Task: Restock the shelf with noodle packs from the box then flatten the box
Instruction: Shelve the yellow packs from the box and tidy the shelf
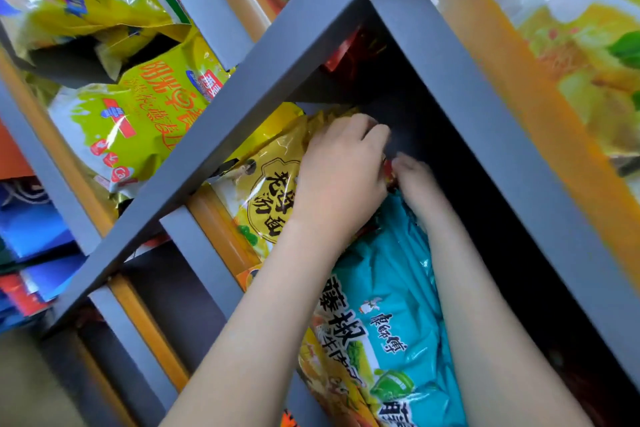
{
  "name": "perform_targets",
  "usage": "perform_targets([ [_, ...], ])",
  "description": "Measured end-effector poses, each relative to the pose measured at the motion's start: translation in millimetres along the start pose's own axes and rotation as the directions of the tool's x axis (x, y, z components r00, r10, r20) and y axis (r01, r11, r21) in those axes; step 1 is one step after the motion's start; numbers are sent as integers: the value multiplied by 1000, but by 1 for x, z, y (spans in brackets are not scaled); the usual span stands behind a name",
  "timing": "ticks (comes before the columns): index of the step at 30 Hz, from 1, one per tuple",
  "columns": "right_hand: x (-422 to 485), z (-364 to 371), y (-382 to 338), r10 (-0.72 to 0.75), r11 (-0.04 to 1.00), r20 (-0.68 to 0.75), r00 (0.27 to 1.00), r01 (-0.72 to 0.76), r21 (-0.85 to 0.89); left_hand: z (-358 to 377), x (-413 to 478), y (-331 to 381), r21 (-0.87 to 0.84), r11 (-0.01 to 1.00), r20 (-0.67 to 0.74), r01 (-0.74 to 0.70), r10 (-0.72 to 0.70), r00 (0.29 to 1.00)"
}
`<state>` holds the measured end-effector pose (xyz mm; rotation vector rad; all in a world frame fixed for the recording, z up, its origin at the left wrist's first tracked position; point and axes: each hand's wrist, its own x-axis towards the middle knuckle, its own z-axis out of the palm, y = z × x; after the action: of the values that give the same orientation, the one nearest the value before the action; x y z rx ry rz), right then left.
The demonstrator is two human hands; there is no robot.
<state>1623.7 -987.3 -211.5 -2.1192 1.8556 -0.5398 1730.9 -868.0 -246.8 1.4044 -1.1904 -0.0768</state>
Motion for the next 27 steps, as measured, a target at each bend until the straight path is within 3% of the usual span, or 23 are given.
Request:
perform_targets([
  [2, -35, -11, -2, -65, 998, -7, 998, 65, -16, -15, -22, 3, -196, 977, -102, 86, -108, 989],
  [4, -79, -25, -8, -119, 993, 139, 983, 118, 14, -24, -56, 4, -271, 943, 28, 194, -194, 981],
  [6, -121, -38, -11, -166, 984, 262, 951, 176, -16, -30, -88, 3, -160, 965, 202, 207, -173, 964],
  [9, -161, -46, -3, -147, 911, 443, 884, 295, -287, -25, -118, -3, 116, 980, 442, 159, -194, 876],
  [13, -175, -45, 27, -110, 751, 549, 829, 431, -501, -9, -125, -7, 281, 953, 399, 110, -220, 890],
  [15, -174, -44, 39, -153, 741, 540, 827, 458, -491, -2, -126, -8, 317, 940, 350, 125, -238, 906],
  [20, -171, -33, 55, -293, 837, 377, 878, 426, -342, 5, -126, -4, 403, 904, 223, 142, -247, 943],
  [24, -184, -31, 64, -294, 871, 290, 911, 381, -311, -1, -123, 16, 421, 884, 262, 204, -334, 905],
  [27, -200, -43, 73, -323, 853, 165, 932, 362, -375, -13, -117, 25, 422, 906, 224, 11, -116, 968],
])
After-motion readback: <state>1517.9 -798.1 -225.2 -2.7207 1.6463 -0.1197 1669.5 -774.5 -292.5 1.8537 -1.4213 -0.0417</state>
